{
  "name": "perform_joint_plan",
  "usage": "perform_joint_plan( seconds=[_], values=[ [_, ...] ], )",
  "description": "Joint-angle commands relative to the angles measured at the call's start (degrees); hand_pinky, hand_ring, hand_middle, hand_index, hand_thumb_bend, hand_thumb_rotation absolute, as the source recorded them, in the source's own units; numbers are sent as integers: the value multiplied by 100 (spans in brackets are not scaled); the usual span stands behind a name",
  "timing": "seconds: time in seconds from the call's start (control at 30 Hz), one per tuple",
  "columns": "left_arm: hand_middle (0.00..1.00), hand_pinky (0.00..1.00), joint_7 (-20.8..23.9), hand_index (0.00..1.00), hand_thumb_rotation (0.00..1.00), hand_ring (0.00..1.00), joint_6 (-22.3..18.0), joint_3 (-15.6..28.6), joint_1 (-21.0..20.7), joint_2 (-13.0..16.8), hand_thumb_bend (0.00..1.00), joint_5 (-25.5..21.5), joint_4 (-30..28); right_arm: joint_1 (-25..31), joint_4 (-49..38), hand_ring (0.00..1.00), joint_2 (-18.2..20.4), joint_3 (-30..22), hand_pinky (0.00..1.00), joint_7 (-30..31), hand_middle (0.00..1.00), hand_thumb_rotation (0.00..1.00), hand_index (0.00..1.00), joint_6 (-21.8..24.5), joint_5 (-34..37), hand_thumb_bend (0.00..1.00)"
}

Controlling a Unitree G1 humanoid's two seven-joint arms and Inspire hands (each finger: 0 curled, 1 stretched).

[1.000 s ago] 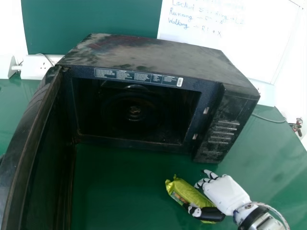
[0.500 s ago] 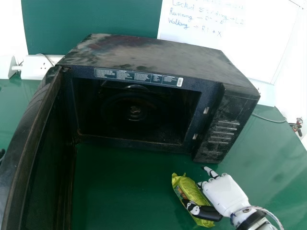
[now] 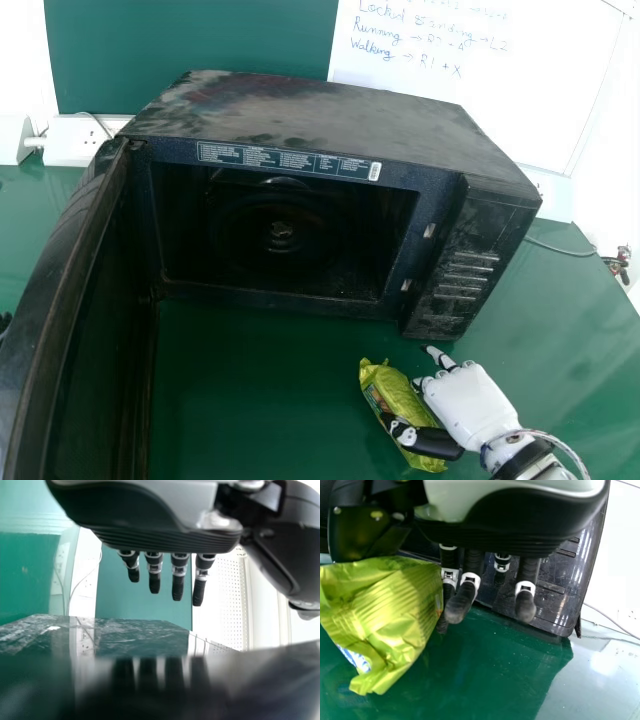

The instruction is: Put biscuit inside oven

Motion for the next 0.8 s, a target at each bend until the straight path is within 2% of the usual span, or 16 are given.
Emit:
perform_joint_plan(
  seconds=[0.0,0.13,0.33,0.53,0.67,0.77],
  values=[
    [89,91,37,81,80,85,44,-59,99,-28,100,4,-115,-82,47,4,67,14,10,27,12,3,48,71,119,50],
    [89,91,82,81,78,85,105,-61,129,-40,100,7,-155,-195,163,5,201,-5,11,16,13,4,48,113,437,50],
    [91,94,-51,84,70,88,-2,15,14,35,99,14,-54,-491,593,3,497,-89,9,354,12,4,48,8,2150,50],
    [91,85,-46,85,77,83,165,-14,67,71,97,-102,-131,-727,877,4,541,-164,10,982,13,3,48,64,3568,50],
    [91,82,-157,86,81,86,51,26,-52,106,95,-127,5,-860,956,5,507,-241,10,1587,15,3,48,310,4438,50],
    [90,80,-107,87,83,87,182,-3,5,99,94,-177,-91,-978,1019,3,535,-321,9,2023,14,3,48,624,5082,50]
  ],
)
